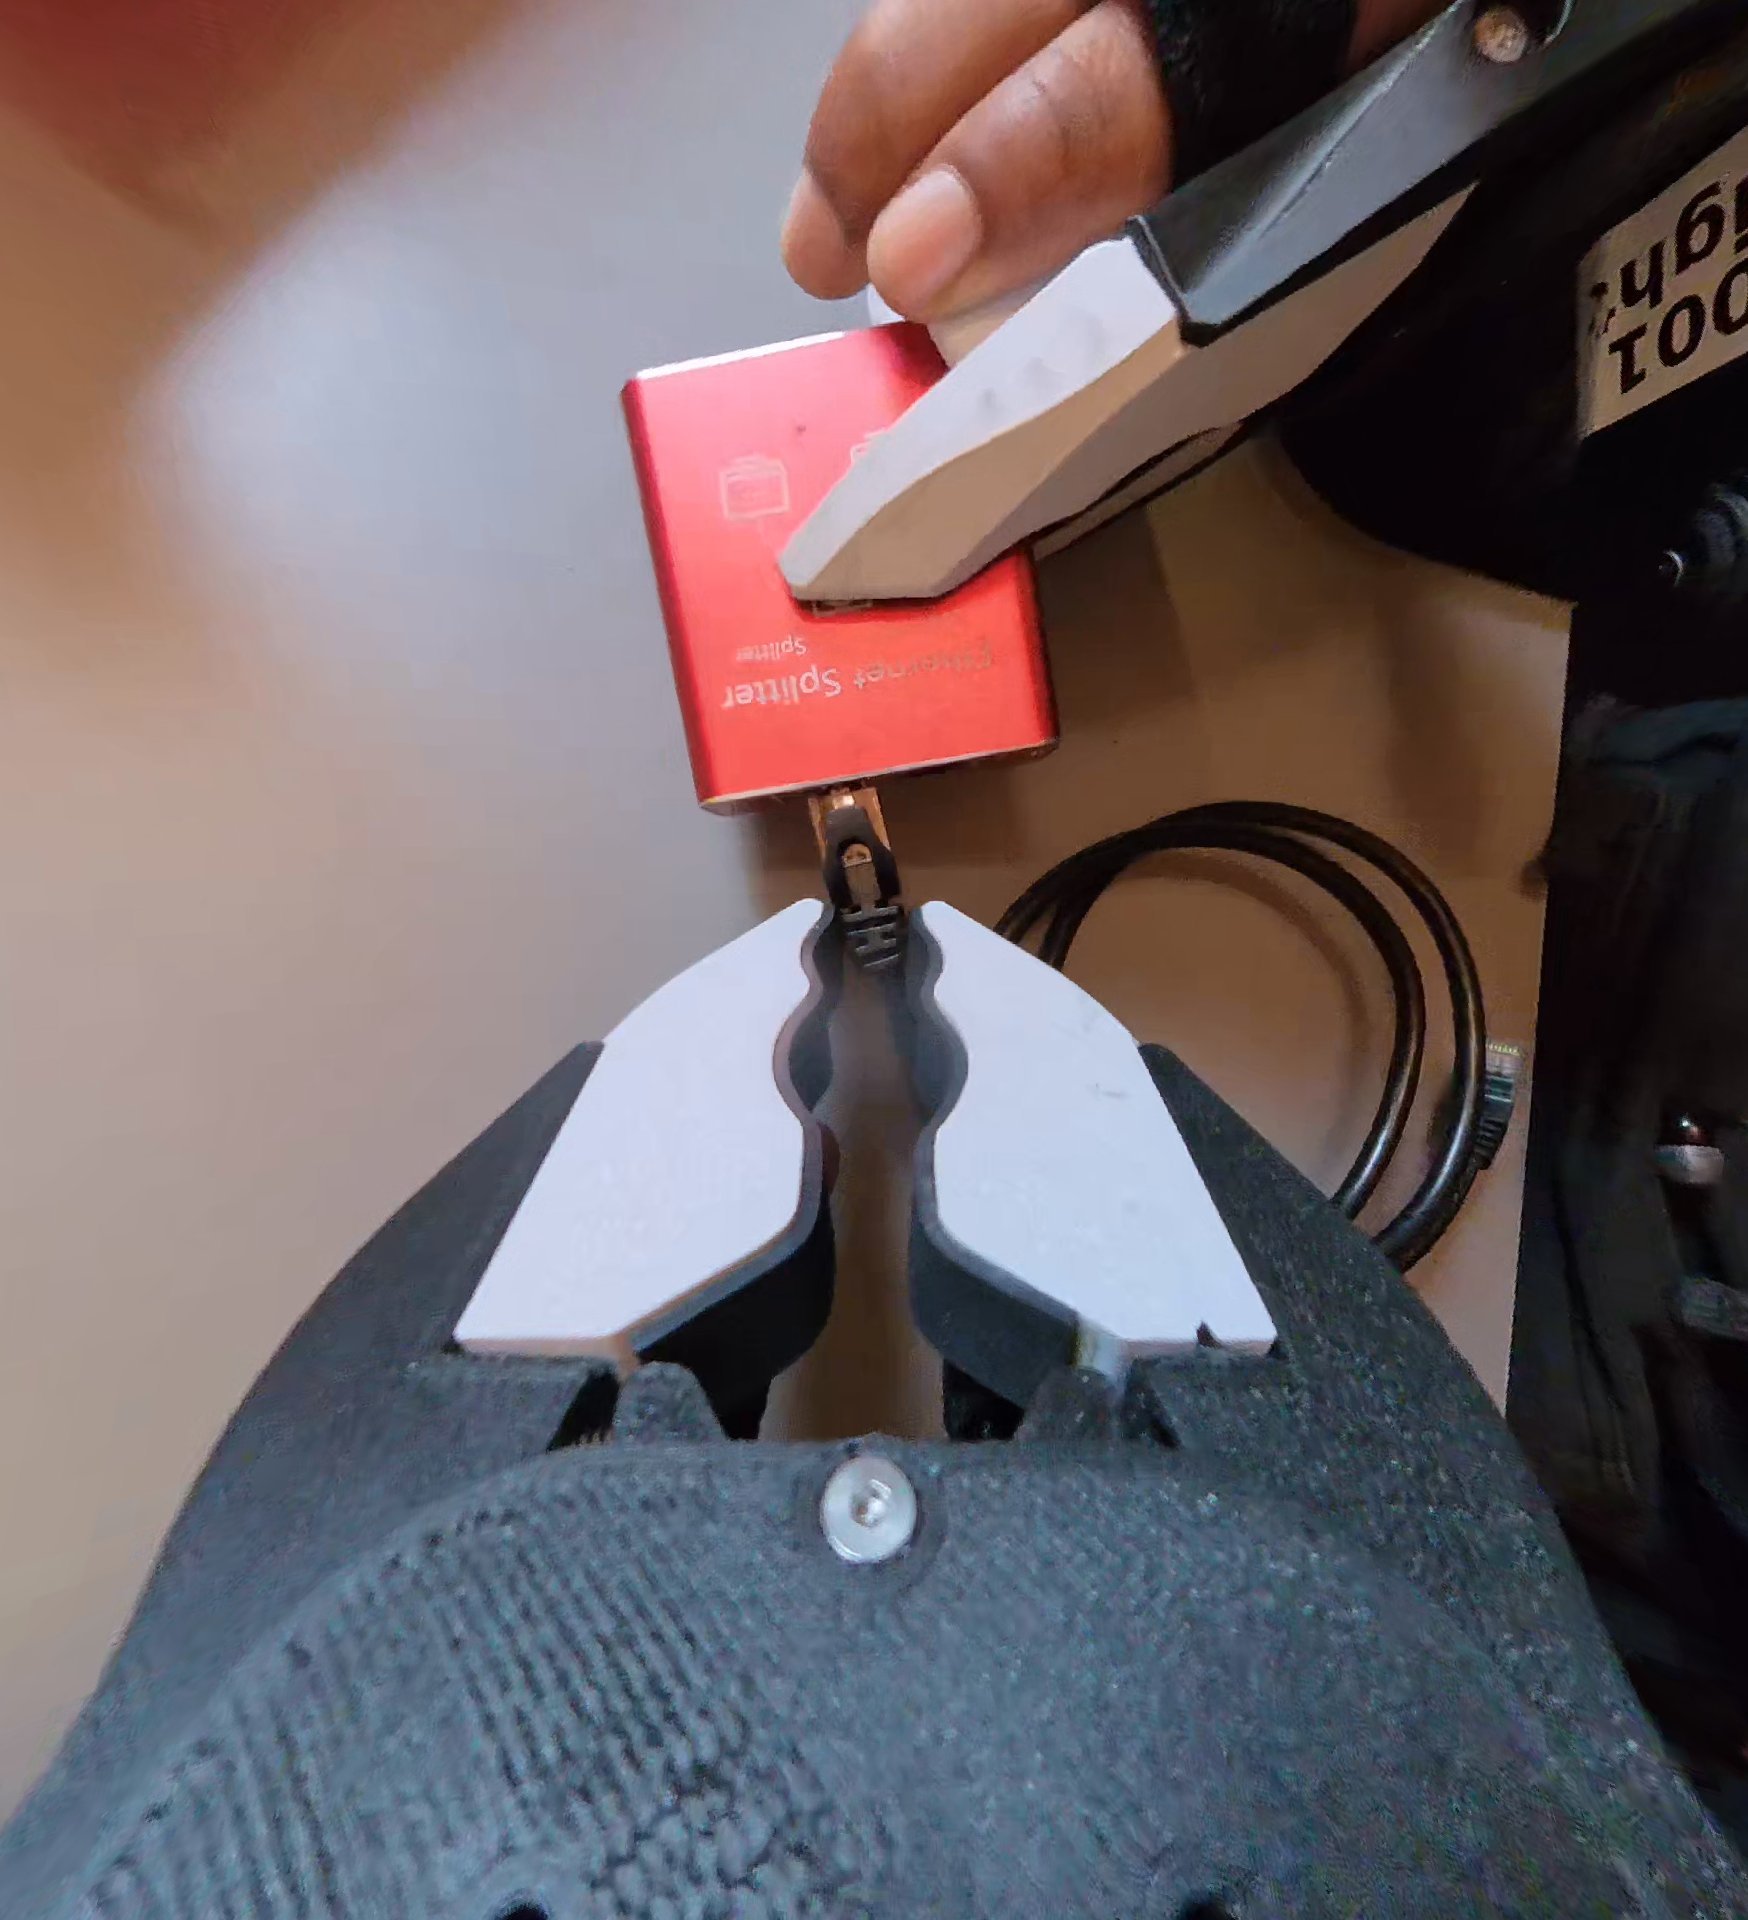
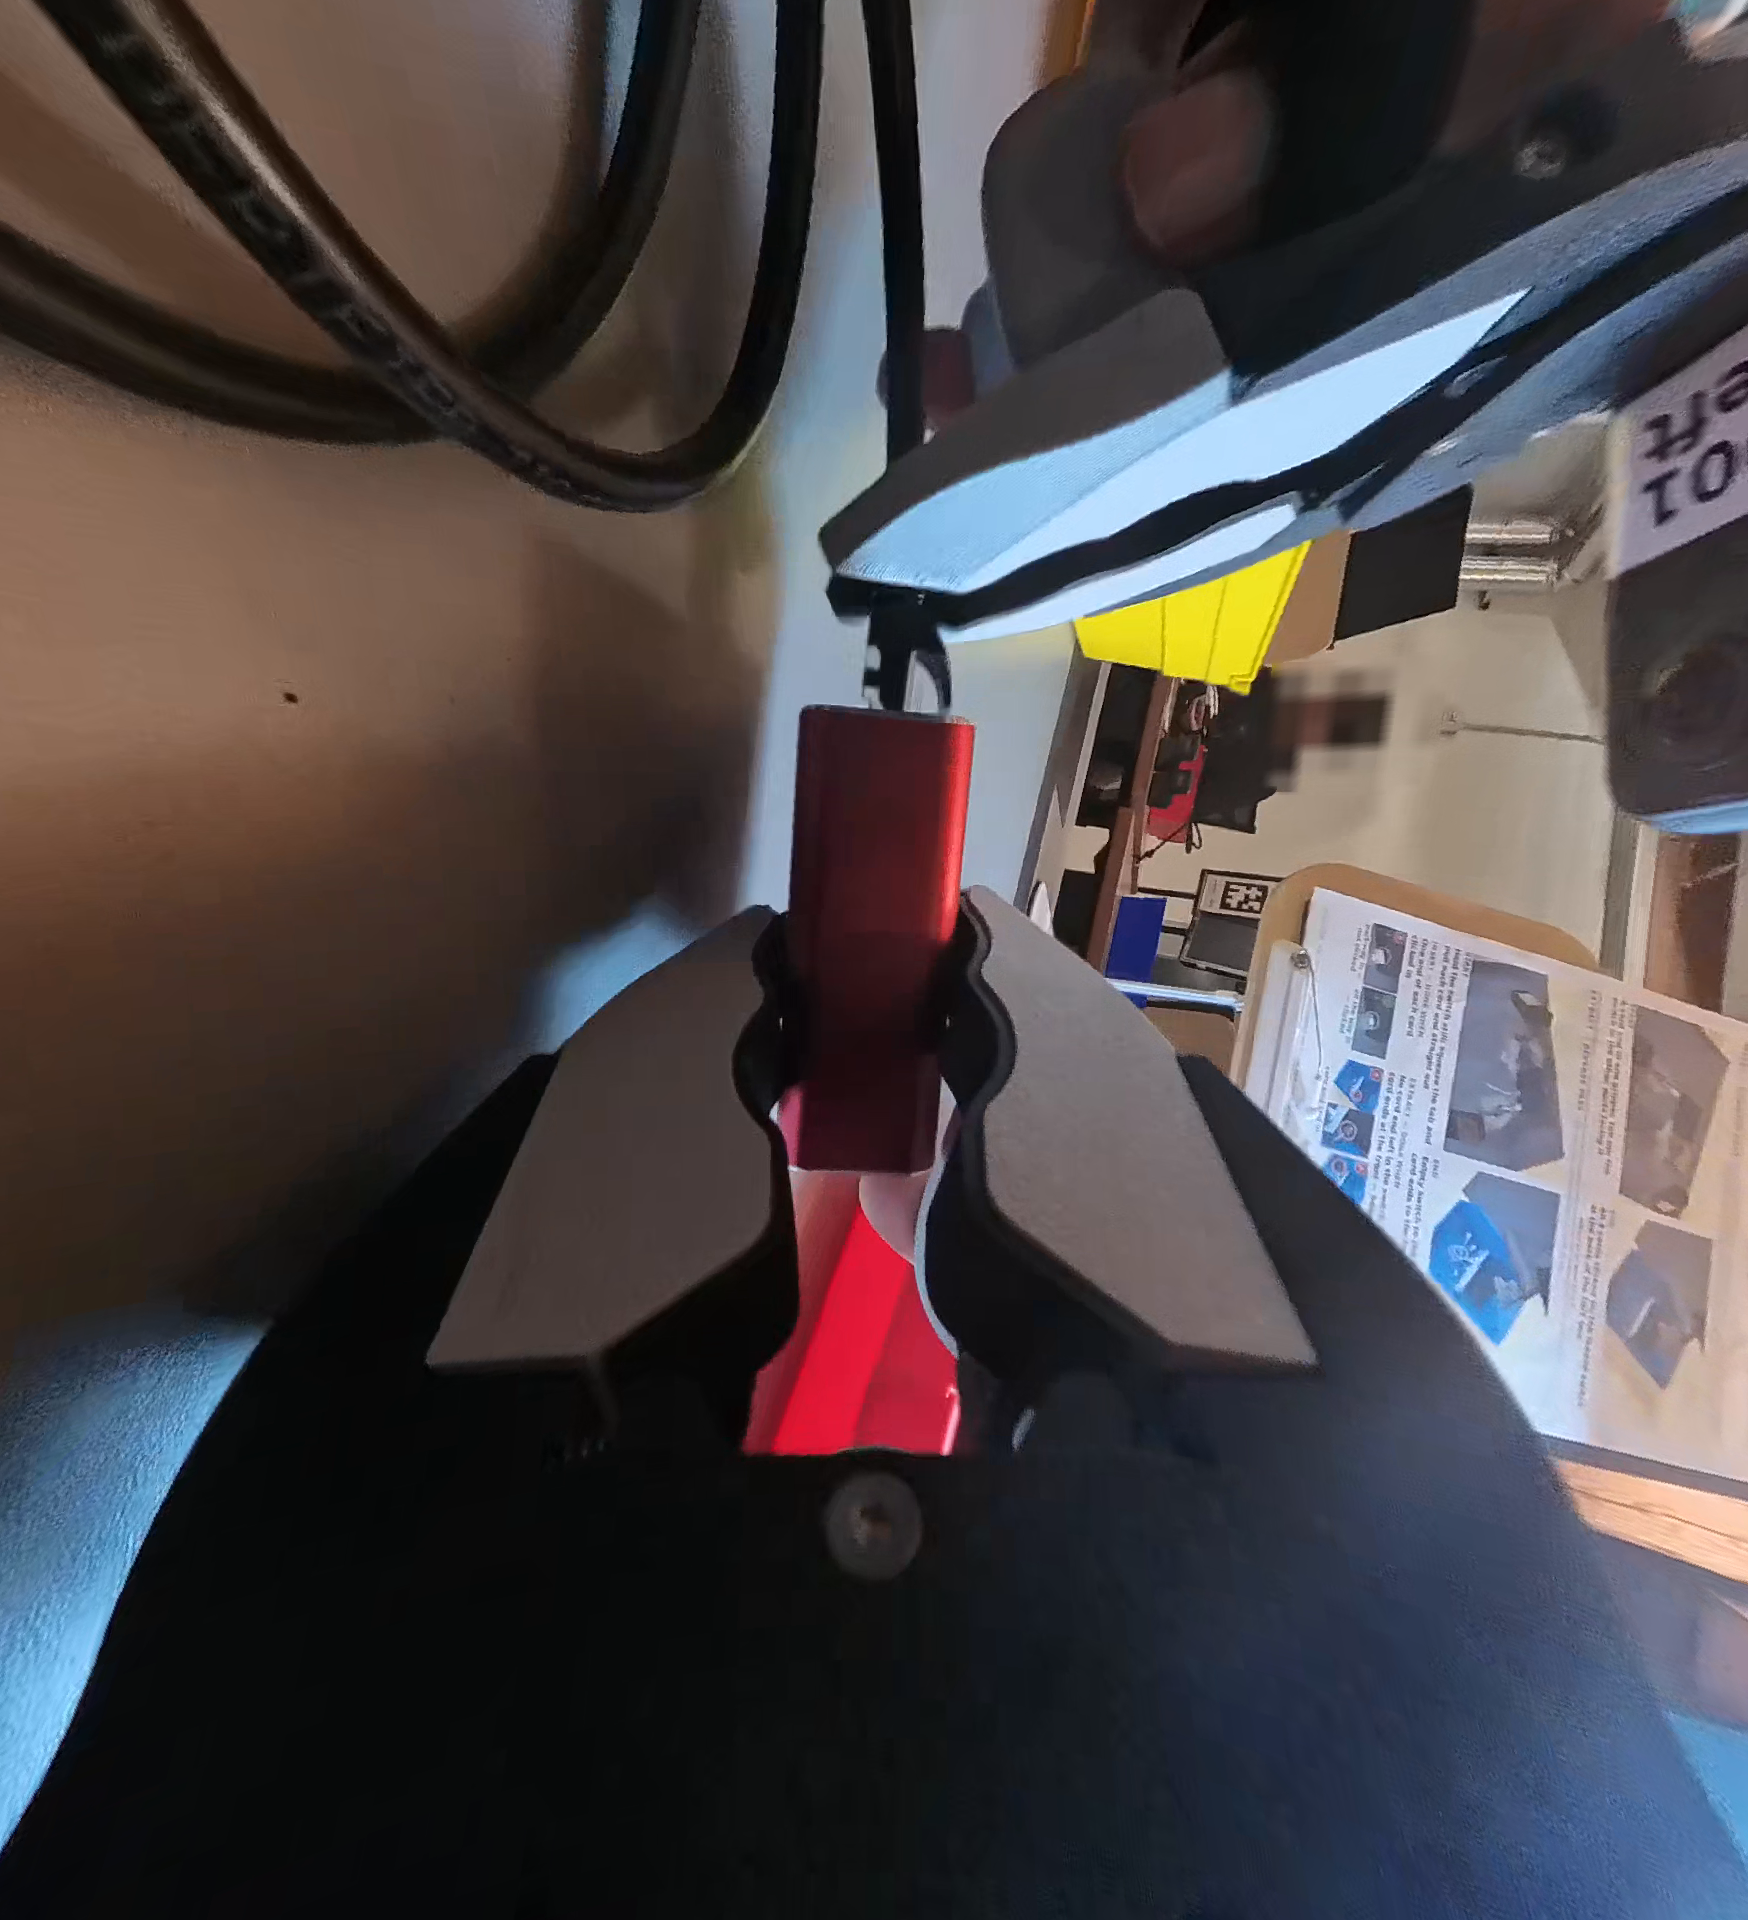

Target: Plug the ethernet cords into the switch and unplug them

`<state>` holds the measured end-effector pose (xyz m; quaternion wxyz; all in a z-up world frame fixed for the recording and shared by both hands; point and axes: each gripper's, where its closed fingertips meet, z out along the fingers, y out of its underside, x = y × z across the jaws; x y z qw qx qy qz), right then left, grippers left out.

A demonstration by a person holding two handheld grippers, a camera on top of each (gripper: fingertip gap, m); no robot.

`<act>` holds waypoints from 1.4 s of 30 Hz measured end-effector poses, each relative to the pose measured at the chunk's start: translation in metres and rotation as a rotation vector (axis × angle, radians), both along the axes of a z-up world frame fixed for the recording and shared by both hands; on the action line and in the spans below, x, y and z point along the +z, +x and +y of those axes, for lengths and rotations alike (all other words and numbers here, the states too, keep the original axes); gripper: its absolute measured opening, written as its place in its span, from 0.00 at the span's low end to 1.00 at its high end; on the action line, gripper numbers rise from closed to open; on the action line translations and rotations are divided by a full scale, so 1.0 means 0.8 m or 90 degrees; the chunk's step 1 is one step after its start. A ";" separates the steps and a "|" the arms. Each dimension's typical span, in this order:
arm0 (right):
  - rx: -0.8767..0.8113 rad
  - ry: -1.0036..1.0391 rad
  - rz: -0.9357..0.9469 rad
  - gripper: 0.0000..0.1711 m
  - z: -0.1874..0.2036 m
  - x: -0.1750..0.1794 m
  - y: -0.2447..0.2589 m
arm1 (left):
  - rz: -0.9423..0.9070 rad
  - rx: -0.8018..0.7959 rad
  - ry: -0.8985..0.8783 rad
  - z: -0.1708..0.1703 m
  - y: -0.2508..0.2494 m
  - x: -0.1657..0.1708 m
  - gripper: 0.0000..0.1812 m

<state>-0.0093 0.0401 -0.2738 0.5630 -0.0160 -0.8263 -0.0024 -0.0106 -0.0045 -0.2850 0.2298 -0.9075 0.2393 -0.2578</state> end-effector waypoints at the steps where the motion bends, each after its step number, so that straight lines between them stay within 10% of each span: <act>1: 0.011 -0.014 0.004 0.15 -0.006 0.005 0.001 | 0.002 0.000 0.004 0.001 -0.003 0.000 0.05; 42: -0.022 -0.140 0.023 0.18 0.005 0.026 -0.003 | -0.119 0.048 0.063 0.002 -0.018 0.040 0.06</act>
